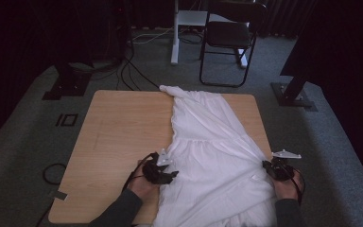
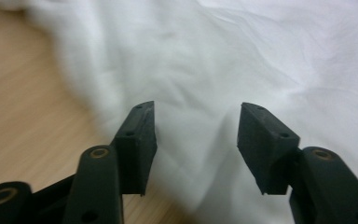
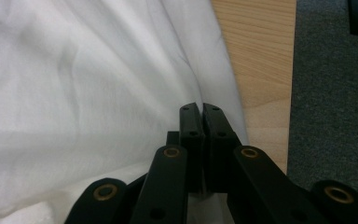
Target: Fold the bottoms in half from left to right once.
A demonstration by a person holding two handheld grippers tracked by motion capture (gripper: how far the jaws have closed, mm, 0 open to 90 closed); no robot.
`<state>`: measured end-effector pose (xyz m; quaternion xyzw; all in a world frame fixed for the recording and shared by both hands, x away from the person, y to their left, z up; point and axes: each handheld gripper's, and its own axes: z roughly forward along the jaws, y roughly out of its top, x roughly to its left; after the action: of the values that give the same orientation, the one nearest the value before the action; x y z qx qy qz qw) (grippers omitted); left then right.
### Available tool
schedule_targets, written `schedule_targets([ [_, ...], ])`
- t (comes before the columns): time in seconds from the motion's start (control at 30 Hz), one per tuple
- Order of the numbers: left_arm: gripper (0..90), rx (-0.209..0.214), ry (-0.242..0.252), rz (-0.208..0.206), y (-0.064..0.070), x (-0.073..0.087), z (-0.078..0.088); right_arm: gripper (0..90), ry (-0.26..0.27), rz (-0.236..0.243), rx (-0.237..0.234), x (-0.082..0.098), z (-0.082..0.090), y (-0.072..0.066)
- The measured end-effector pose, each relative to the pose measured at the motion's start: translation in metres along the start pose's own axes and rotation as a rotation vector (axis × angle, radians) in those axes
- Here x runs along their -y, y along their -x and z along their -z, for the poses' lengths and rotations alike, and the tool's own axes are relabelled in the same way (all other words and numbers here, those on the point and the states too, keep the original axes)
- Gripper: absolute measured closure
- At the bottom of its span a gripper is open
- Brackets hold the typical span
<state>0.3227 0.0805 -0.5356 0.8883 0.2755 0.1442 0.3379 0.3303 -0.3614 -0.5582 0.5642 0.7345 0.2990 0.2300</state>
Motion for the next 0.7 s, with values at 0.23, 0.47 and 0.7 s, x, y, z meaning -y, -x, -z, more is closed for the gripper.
schedule_targets([
  [0.23, 78.7, -0.055, -0.056, -0.03, -0.005, -0.003, -0.018, 87.8, -0.018, 0.021, -0.018, -0.005, -0.003, -0.009],
  [0.47, 80.5, -0.239, -0.098, 0.009, -0.055, 0.009, -0.008, 87.8, -0.026, 0.067, -0.099, -0.021, -0.016, -0.034],
  [0.7, 81.0, -0.439, -0.199, 0.003, -0.102, 0.006, -0.011, 87.7, -0.036, 0.133, -0.182, -0.048, -0.038, -0.071],
])
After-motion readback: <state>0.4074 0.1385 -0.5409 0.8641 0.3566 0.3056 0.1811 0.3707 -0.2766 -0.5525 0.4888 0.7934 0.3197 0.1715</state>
